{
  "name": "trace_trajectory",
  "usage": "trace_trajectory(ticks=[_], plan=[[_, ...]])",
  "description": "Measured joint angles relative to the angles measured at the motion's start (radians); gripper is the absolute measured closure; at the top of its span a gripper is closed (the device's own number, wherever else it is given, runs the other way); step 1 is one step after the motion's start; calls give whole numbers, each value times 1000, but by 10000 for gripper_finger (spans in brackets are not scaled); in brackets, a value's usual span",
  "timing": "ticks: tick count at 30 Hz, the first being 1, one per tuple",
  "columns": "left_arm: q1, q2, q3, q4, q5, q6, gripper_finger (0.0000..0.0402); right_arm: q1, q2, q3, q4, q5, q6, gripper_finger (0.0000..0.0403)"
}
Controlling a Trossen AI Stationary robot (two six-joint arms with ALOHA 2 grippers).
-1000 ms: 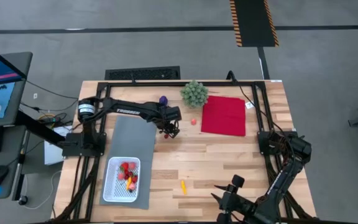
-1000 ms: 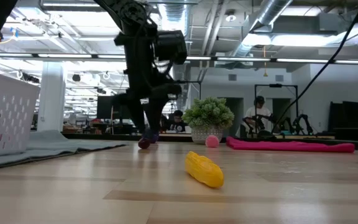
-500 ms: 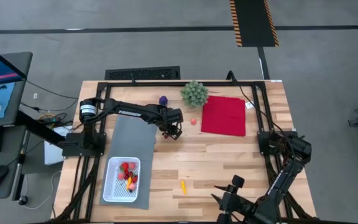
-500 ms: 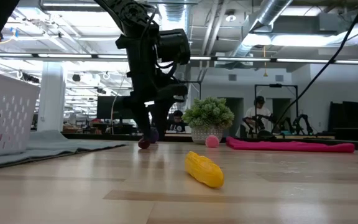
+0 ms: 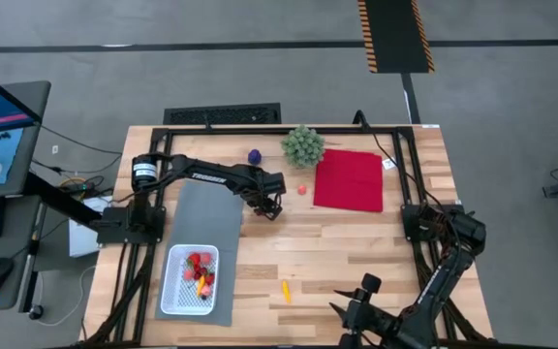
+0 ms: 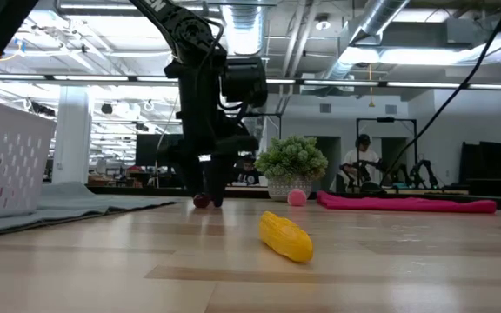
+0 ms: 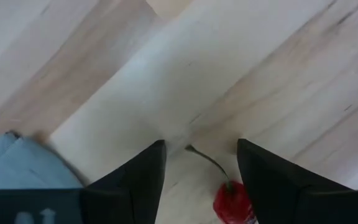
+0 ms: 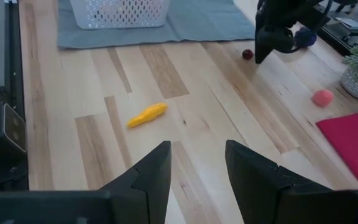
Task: Pick and placing Produce into tupperware
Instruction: Put the red cherry into the white basket
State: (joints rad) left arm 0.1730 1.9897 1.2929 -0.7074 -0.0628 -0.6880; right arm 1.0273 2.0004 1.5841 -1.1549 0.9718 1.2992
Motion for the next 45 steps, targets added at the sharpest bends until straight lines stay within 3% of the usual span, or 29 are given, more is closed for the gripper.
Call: trace_trajectory(ticks=[3,9,14,17,25,31,34,38,45], plan=[[0,1,0,-12,-6,41,247,0,0,0,0,0,0,228],[-28,-3,-2,-11,-59,172,386,0,0,0,1,0,1,228],[-74,-8,1,-49,-106,240,399,0,0,0,3,1,0,228],[-119,-31,4,-162,-105,261,401,0,0,0,2,0,0,228],[-254,-232,15,-190,-163,270,401,0,0,0,5,0,0,228],[-255,-341,17,-219,-309,171,401,-3,0,0,24,0,-20,228],[-224,-338,15,-229,-284,214,394,-9,0,0,45,-2,-45,228],[-180,-291,-18,-220,-279,278,353,-9,0,0,72,-6,-76,228],[-105,-173,-38,-292,-281,321,243,0,0,0,72,-22,-78,228]])
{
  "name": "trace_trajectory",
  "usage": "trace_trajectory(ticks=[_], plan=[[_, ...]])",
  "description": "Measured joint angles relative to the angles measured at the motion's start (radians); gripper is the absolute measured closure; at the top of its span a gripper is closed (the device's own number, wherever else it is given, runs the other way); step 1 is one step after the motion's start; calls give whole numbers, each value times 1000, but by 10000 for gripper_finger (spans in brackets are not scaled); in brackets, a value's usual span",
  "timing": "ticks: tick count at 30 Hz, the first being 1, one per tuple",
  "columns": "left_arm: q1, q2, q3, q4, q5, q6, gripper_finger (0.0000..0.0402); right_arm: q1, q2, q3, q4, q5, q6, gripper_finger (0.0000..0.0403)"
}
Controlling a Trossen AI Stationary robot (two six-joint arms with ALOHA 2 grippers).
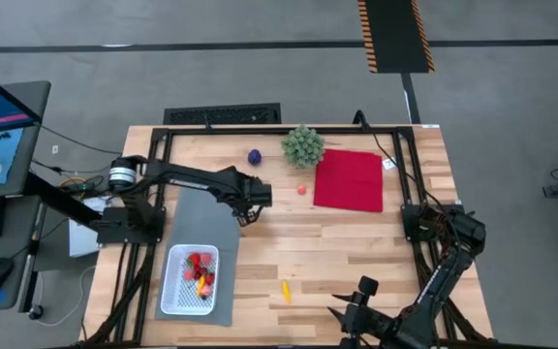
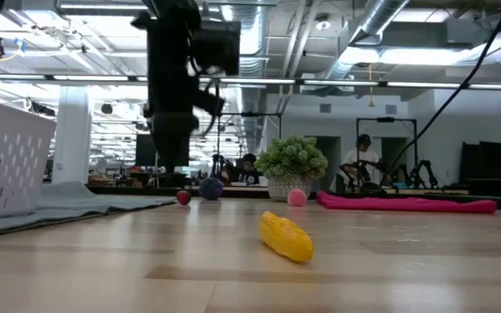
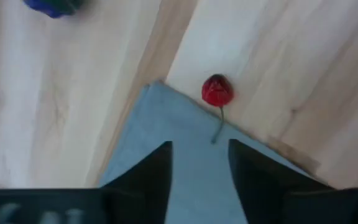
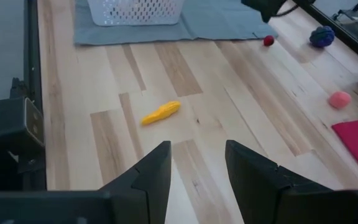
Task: Pick and placing Produce into tupperware
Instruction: Put the red cherry into the white basket
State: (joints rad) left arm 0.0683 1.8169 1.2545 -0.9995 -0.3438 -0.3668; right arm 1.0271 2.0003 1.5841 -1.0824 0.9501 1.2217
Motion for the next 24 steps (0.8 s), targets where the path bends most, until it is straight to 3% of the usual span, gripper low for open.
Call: trace_trajectory(ticks=[5,16,20,24], plan=[[23,65,0,4,33,81,199,0,0,0,4,-5,8,228],[77,101,1,99,82,115,193,3,0,0,16,-7,8,228],[109,101,2,101,162,116,208,6,0,0,17,-7,9,228],[128,107,2,109,164,109,242,7,0,0,17,-7,9,228]])
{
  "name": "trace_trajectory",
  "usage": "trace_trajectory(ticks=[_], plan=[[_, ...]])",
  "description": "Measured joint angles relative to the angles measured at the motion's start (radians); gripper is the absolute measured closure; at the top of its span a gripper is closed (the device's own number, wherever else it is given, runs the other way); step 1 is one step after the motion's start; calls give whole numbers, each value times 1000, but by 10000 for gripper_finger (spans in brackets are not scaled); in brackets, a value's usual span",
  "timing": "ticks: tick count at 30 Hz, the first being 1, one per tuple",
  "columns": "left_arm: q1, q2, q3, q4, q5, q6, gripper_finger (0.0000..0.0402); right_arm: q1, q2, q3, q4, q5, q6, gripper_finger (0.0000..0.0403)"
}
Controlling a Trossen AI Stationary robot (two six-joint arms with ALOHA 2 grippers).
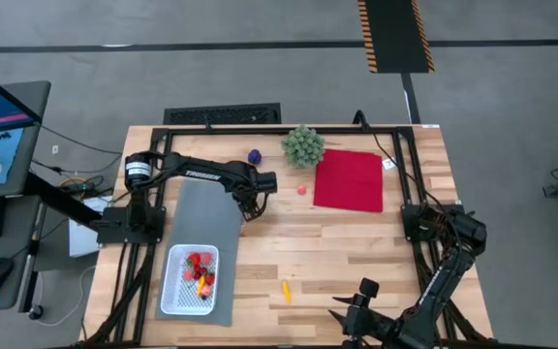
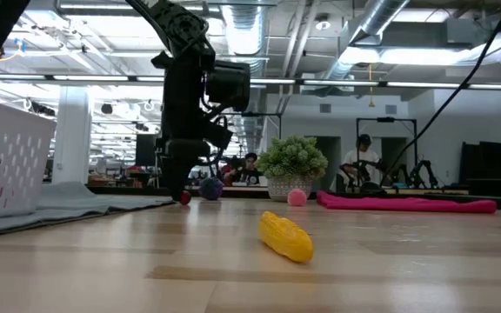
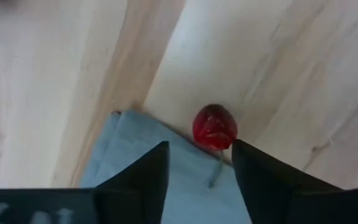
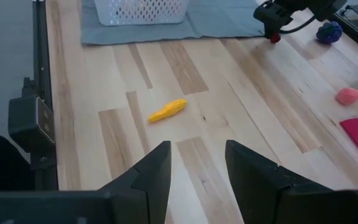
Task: Pick and placing Produce into tupperware
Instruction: Put the red cherry into the white basket
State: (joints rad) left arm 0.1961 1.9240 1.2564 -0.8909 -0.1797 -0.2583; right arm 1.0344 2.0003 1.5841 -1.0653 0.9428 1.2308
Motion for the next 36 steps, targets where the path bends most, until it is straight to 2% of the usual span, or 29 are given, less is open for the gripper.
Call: trace_trajectory(ticks=[2,7,18,25,31,36], plan=[[5,0,0,22,1,21,262,0,0,0,0,0,0,228],[12,8,0,75,77,36,303,0,0,0,0,0,0,228],[22,17,4,15,48,41,324,8,0,0,1,0,1,228],[-18,-58,2,-87,42,30,356,6,0,0,-2,0,1,228],[-136,-188,2,-184,56,-62,365,6,0,0,-2,0,1,228],[-324,-341,2,-282,85,-268,362,6,0,0,-2,0,0,228]])
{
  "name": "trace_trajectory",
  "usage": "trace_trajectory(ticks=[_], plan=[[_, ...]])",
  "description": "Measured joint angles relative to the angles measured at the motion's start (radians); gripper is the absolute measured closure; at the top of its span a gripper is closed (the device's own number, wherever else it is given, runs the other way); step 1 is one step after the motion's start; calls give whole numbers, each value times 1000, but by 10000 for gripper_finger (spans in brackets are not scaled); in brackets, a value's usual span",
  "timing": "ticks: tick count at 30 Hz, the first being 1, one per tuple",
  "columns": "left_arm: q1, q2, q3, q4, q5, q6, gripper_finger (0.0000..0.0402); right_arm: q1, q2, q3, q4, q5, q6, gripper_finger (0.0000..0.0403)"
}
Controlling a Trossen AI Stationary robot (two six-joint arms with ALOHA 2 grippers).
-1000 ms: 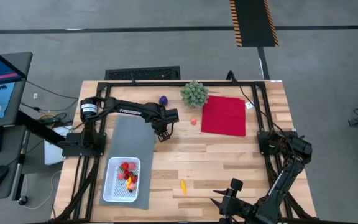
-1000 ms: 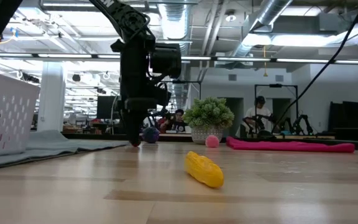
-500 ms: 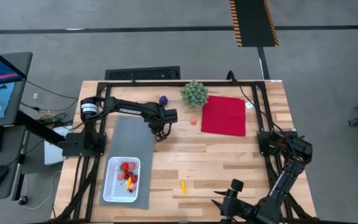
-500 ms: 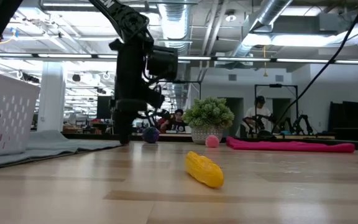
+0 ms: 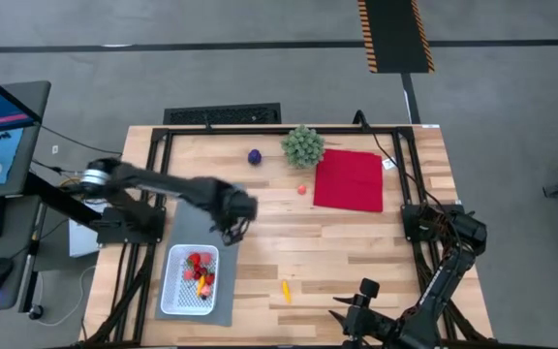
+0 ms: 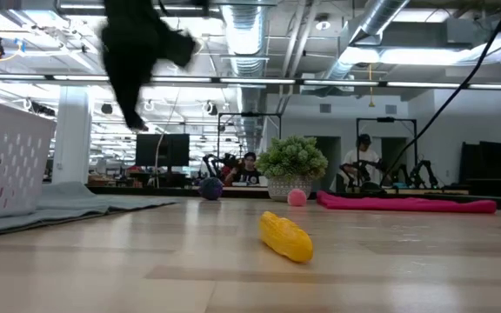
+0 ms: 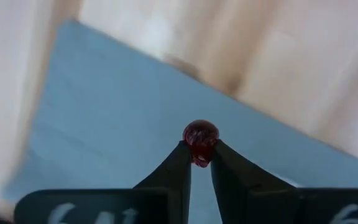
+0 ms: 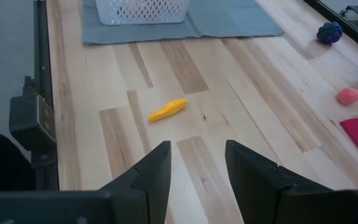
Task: Pick and placing Produce into tupperware
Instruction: Put the red cherry into the white basket, then put the yellow corn into the white basket
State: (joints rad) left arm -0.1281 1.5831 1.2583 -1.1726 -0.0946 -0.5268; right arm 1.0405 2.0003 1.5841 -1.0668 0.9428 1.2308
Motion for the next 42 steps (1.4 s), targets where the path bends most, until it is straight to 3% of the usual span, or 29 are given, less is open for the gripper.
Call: trace_trajectory(ticks=[3,7,14,17,21,29,35,39,42], plan=[[-155,-84,0,-51,6,-180,362,0,0,0,1,0,-1,228],[-378,-156,1,-67,-73,-422,361,-5,0,0,1,0,-5,228],[-607,-80,-44,-48,-75,-677,360,-39,0,0,6,0,-12,228],[-638,-14,-116,-24,38,-713,352,-54,0,0,13,-2,-37,228],[-639,76,-163,0,49,-629,322,-69,0,0,44,-6,-96,228],[-629,119,-105,-84,-34,-583,240,-104,0,0,88,-52,-183,228],[-633,119,-18,-232,-100,-617,218,-104,0,0,85,-52,-185,228],[-637,119,61,-288,-203,-620,216,-94,0,0,84,-52,-200,228],[-630,119,127,-281,-345,-586,216,-101,0,0,71,-53,-312,228]])
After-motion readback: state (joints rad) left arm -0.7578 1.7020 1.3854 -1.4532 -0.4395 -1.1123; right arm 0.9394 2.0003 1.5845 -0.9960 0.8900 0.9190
